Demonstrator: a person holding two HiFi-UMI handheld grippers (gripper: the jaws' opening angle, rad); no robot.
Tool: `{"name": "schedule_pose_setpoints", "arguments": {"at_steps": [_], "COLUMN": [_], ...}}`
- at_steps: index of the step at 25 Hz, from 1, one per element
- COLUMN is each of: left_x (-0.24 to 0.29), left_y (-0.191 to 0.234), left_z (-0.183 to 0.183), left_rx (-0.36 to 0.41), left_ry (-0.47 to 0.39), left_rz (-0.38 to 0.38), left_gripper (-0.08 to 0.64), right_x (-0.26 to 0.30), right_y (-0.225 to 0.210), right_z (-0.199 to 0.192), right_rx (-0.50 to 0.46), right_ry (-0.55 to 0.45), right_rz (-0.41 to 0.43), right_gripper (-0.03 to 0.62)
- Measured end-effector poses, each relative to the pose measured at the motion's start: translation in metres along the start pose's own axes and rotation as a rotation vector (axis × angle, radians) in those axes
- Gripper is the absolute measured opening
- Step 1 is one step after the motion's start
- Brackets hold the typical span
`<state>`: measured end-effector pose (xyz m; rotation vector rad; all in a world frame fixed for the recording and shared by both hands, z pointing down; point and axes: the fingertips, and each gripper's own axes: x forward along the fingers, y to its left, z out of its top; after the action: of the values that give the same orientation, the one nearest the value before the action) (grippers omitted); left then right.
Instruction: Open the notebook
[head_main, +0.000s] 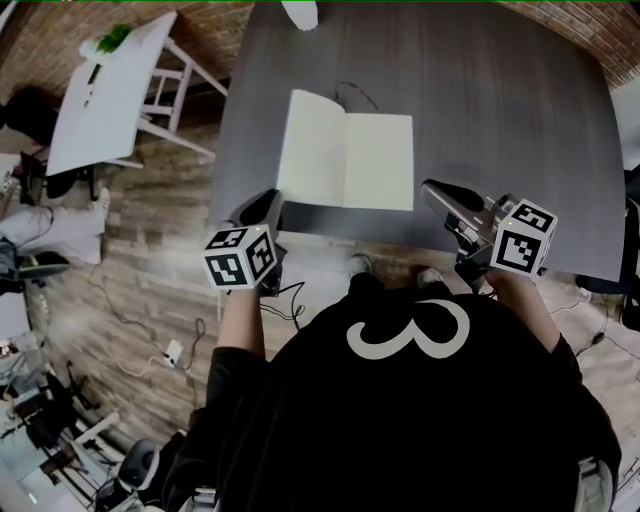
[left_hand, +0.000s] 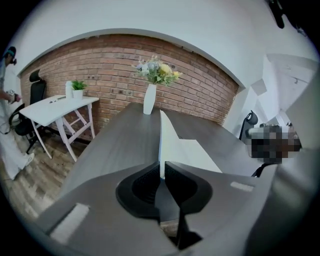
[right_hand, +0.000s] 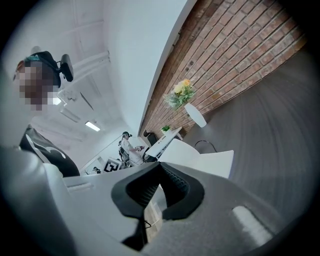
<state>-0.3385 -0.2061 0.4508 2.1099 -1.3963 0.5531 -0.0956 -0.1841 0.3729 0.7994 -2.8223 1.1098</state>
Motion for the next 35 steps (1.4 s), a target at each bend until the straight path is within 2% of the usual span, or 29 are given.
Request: {"name": "schedule_pose_setpoints", "arguments": {"at_steps": [11,17,20,22,25,28,31,35], "left_x": [0.029,0.043,0.041,0.037,0.027,0.010,-0.011,-0.040], "left_y": [0.045,0.048,0.054,0.058,0.057,0.037,-0.004,-0.078], "left_z": [-0.057,-0.072,-0.079,-0.081,-0.076,-0.049,-0.016,0.026], "left_rx": [-0.215,-0.162,-0.127,-0.126,-0.149,-0.136,-0.116,-0.061], "left_ry": [0.110,0.171,0.193,0.191,0.153,0.075,-0.013,-0.127], "left_rz": [-0.076,-0.080,-0.048,-0.028,-0.035,-0.075,-0.154,-0.299], "left_gripper": [0.052,0.052,0.017,0.020,0.018,0.015,0.015,0.015], "right_x": [0.009,0.011,0.014,0.015,0.014,0.009,-0.002,-0.023], "right_y": [-0.001,-0.006,-0.001,0.000,0.002,0.013,0.028,0.049], "right_z": [-0.025,-0.029,-0.029,-0.029,-0.023,-0.015,-0.012,-0.005], "right_rx": [0.049,0.072,0.067,0.063,0.047,0.005,-0.065,-0.168], "right_ry": [-0.047,-0.073,-0.074,-0.071,-0.081,-0.086,-0.073,-0.062], "right_rz": [-0.102,-0.125,-0.110,-0.100,-0.085,-0.069,-0.064,-0.054], "right_gripper": [0.000,0.002,0.002,0.002,0.002,0.002,0.002,0.000]}}
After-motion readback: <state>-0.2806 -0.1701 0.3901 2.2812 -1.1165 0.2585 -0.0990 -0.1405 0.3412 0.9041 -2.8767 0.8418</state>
